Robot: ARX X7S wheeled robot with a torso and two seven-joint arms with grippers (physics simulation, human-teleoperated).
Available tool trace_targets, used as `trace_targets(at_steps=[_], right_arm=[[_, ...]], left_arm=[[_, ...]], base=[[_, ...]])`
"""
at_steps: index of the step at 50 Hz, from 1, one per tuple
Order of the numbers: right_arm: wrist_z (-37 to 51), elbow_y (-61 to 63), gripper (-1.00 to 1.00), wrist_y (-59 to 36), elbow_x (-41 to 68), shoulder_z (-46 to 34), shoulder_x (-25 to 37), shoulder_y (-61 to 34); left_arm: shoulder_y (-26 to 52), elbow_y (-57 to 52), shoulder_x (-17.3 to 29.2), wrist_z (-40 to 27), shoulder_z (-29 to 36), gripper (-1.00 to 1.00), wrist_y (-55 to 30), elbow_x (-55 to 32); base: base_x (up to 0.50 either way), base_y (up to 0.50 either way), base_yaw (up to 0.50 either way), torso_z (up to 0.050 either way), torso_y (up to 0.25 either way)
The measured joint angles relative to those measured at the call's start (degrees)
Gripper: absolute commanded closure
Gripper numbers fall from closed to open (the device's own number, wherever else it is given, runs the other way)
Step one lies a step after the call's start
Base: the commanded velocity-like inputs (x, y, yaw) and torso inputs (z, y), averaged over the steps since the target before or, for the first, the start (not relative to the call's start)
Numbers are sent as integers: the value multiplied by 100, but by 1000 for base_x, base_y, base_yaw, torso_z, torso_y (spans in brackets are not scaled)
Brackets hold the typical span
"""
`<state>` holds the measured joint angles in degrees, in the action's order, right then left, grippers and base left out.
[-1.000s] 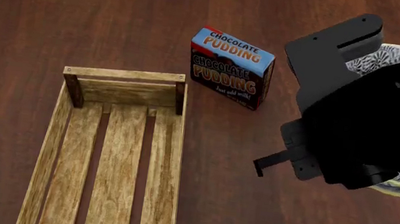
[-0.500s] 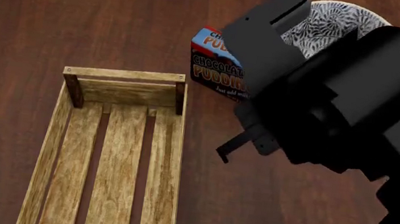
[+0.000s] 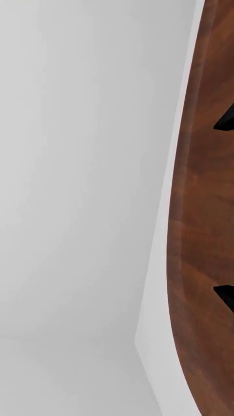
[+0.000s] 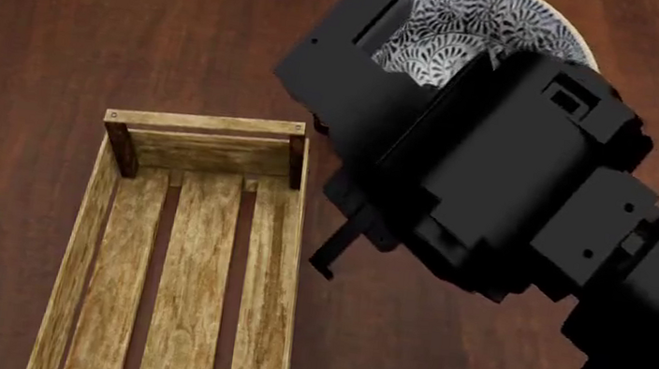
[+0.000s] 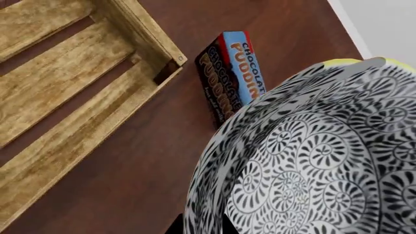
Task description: Stack the left bowl on the right bowl and place them in the tray.
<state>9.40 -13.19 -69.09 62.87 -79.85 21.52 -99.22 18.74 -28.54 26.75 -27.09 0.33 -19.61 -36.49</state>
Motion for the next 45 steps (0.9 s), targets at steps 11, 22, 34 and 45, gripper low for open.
trace_targets(at_steps=[11, 22, 34, 45], right_arm=[[-357, 123, 100, 235, -211, -252, -185, -90], [-727, 263, 100, 513, -439, -514, -377, -165], [-1020, 377, 100, 667, -605, -742, -604, -242], [-1257, 499, 100, 807, -753, -942, -849, -284]], left_arm=[[-10, -43, 33, -31, -57, -100, -9, -60], [-23, -108, 82, -93, -153, -100, -37, -141], [-20, -214, 135, -198, -249, -100, -116, -255], [-23, -252, 171, -247, -335, -100, -136, -337]], base=[[0, 0, 0, 1, 1], [0, 0, 0, 0, 1], [0, 0, 0, 0, 1], [0, 0, 0, 1, 1]])
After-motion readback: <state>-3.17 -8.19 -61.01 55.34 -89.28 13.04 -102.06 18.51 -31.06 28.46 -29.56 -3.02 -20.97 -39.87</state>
